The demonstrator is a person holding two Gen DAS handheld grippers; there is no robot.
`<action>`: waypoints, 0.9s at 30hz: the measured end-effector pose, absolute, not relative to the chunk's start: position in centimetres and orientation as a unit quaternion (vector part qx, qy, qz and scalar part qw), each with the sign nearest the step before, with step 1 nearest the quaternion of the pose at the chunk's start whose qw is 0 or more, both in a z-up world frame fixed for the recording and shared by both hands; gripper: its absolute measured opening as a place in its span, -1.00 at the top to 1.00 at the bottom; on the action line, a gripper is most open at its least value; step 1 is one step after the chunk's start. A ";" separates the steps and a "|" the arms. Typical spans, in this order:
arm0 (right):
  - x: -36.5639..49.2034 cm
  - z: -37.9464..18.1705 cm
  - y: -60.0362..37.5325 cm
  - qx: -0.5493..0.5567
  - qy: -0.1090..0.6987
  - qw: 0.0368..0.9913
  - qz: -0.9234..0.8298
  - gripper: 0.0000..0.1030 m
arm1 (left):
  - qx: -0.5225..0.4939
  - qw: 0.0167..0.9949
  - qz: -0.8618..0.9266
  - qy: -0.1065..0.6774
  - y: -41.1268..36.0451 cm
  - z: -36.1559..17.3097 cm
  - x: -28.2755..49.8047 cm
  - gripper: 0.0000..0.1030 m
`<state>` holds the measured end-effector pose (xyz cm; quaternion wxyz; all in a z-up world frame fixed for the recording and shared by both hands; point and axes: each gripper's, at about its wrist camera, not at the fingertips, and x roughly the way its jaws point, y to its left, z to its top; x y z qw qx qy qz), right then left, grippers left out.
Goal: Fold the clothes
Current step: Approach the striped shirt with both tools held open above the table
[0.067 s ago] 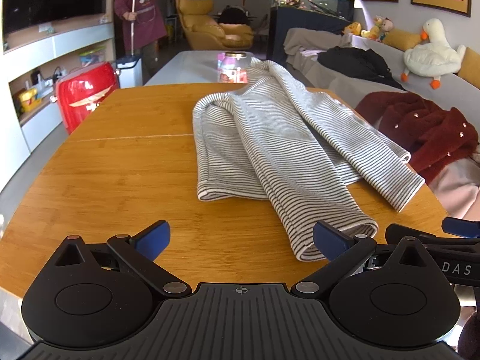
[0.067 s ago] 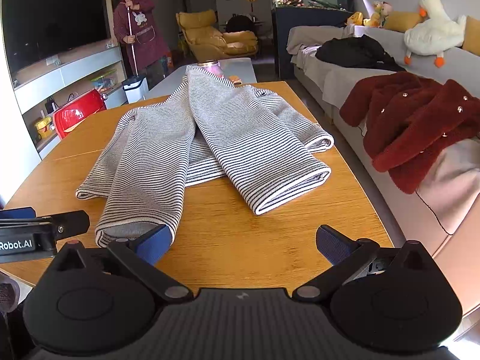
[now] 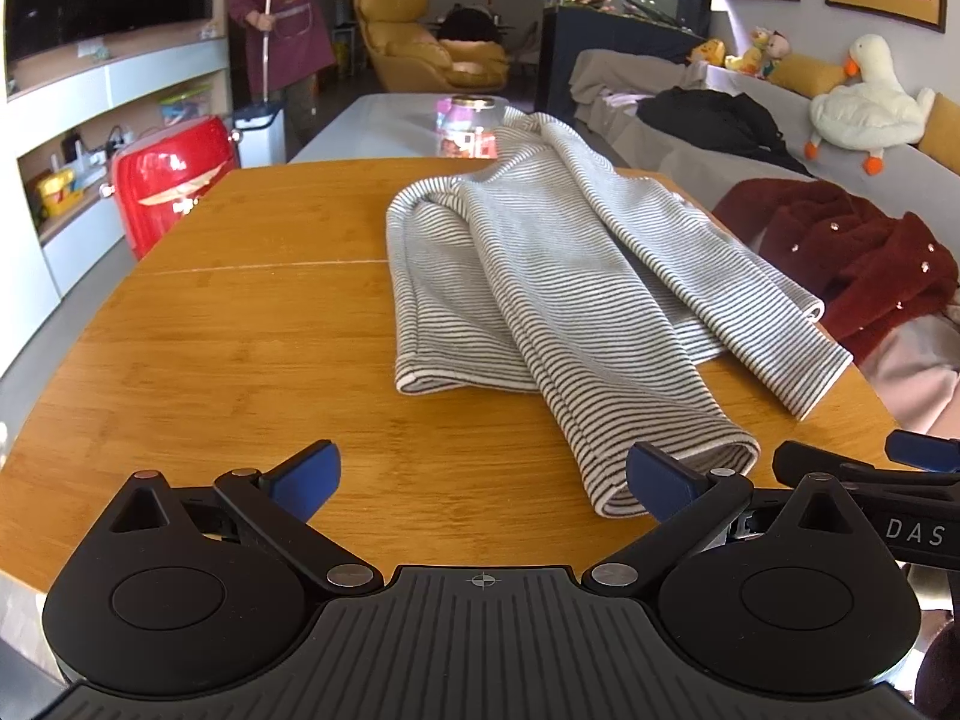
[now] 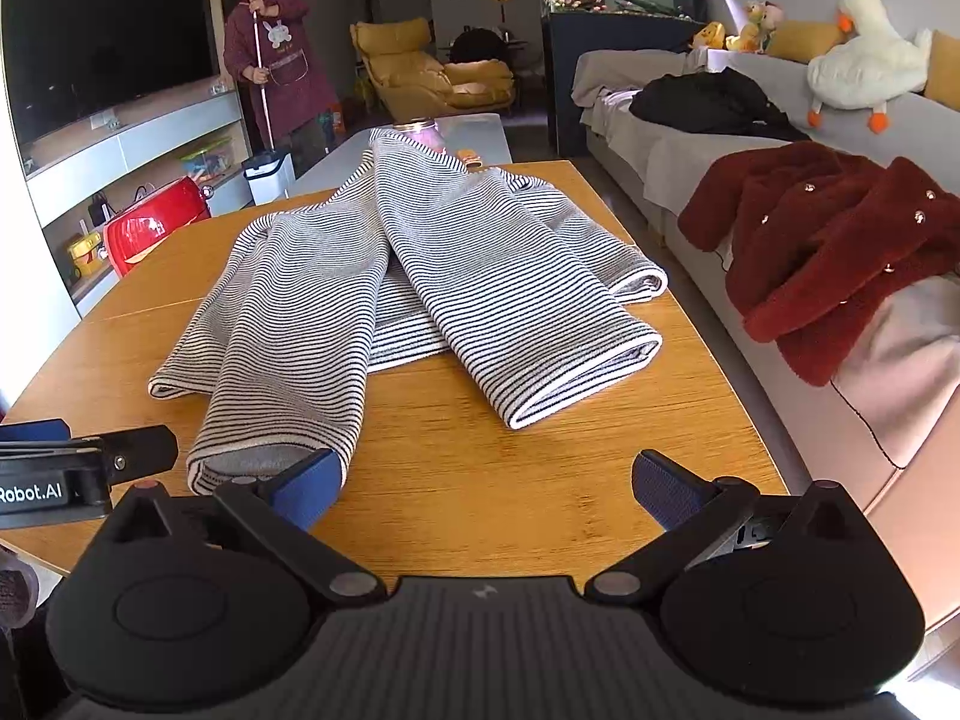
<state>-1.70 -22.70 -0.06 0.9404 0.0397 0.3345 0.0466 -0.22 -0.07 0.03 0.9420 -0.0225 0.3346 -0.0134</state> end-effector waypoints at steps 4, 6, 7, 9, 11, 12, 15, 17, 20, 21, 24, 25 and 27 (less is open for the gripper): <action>-2.0 0.1 -22.6 0.036 0.326 0.944 0.043 -1.00 | -0.020 0.939 -0.010 0.342 -0.1 0.0 -0.4 -1.00; -2.2 0.2 -22.6 0.033 0.322 0.945 0.042 -1.00 | -0.023 0.938 -0.012 0.347 0.0 0.1 0.0 -1.00; -2.3 0.3 -22.6 0.032 0.320 0.946 0.041 -1.00 | -0.024 0.935 -0.013 0.354 0.1 0.1 0.6 -1.00; -1.9 0.1 -23.0 0.037 0.324 0.945 0.038 -1.00 | -0.029 0.934 -0.015 0.356 0.3 -0.1 1.0 -1.00; -1.7 0.0 -23.1 0.038 0.327 0.944 0.038 -1.00 | -0.032 0.933 -0.017 0.358 0.2 -0.2 0.5 -1.00; -1.7 0.0 -23.1 0.037 0.327 0.943 0.038 -1.00 | -0.034 0.932 -0.019 0.361 0.3 -0.3 0.6 -1.00; -1.6 0.1 -22.9 0.030 0.329 0.943 0.039 -1.00 | -0.037 0.930 -0.022 0.366 0.4 -0.5 0.7 -1.00; -1.5 0.1 -22.8 0.025 0.327 0.944 0.036 -1.00 | -0.038 0.931 -0.022 0.362 0.5 -0.5 0.7 -1.00; -1.1 0.1 -22.8 0.027 0.328 0.944 0.032 -1.00 | -0.038 0.932 -0.021 0.359 0.5 -0.5 0.7 -1.00; -1.0 0.0 -22.8 0.029 0.329 0.943 0.032 -1.00 | -0.038 0.933 -0.021 0.358 0.5 -0.5 0.7 -1.00; -0.8 -0.1 -22.8 0.032 0.331 0.942 0.033 -1.00 | -0.038 0.934 -0.019 0.356 0.6 -0.5 0.7 -1.00; -0.7 -0.2 -22.8 0.031 0.331 0.942 0.034 -1.00 | -0.038 0.934 -0.019 0.355 0.6 -0.6 0.7 -1.00; -0.6 -0.5 -22.8 0.030 0.331 0.943 0.033 -1.00 | -0.037 0.934 -0.017 0.355 0.6 -0.7 0.8 -1.00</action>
